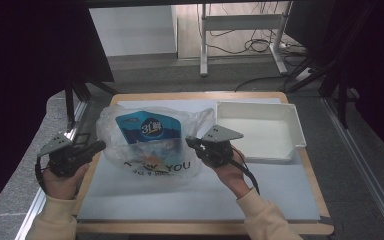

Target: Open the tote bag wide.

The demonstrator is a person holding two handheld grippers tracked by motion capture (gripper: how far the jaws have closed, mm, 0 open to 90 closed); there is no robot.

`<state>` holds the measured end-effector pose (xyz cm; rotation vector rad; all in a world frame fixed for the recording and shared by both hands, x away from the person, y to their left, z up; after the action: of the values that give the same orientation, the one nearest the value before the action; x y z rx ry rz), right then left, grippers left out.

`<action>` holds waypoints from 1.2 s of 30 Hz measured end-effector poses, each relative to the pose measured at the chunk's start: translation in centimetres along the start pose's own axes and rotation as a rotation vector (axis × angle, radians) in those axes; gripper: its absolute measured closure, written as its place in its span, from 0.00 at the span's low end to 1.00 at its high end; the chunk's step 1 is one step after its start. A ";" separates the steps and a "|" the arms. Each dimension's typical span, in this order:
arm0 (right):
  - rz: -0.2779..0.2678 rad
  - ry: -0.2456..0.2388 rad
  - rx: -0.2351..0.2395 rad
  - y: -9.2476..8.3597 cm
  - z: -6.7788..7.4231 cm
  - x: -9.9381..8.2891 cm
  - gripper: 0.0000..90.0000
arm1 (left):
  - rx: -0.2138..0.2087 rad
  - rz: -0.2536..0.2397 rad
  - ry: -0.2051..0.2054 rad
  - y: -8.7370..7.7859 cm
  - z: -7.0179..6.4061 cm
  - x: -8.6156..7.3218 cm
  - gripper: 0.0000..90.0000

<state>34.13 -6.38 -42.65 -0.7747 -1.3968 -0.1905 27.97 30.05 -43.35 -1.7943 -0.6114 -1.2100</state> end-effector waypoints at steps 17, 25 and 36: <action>0.042 0.023 0.015 0.7 0.1 -2.4 0.93 | 0.005 0.065 -0.025 0.8 0.3 -2.4 1.00; 0.053 0.046 0.025 0.8 -0.2 -3.4 0.93 | -0.002 0.087 -0.046 1.2 0.3 -3.4 1.00; 0.091 0.015 0.033 1.2 0.2 -4.8 0.93 | -0.005 0.116 -0.063 1.7 0.3 -4.6 1.00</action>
<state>33.68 -6.91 -47.54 -0.8062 -1.3449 -0.1025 27.55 29.72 -48.24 -1.8522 -0.5324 -1.0808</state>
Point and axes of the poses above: each handheld gripper's, and its own axes: y roughly forward along the jaws, x roughly out of its top, z roughly to its left, the point moved 3 cm from there along y, roughly forward along the jaws, and after that the axes turned 1 degree about y, right-handed, at the moved point
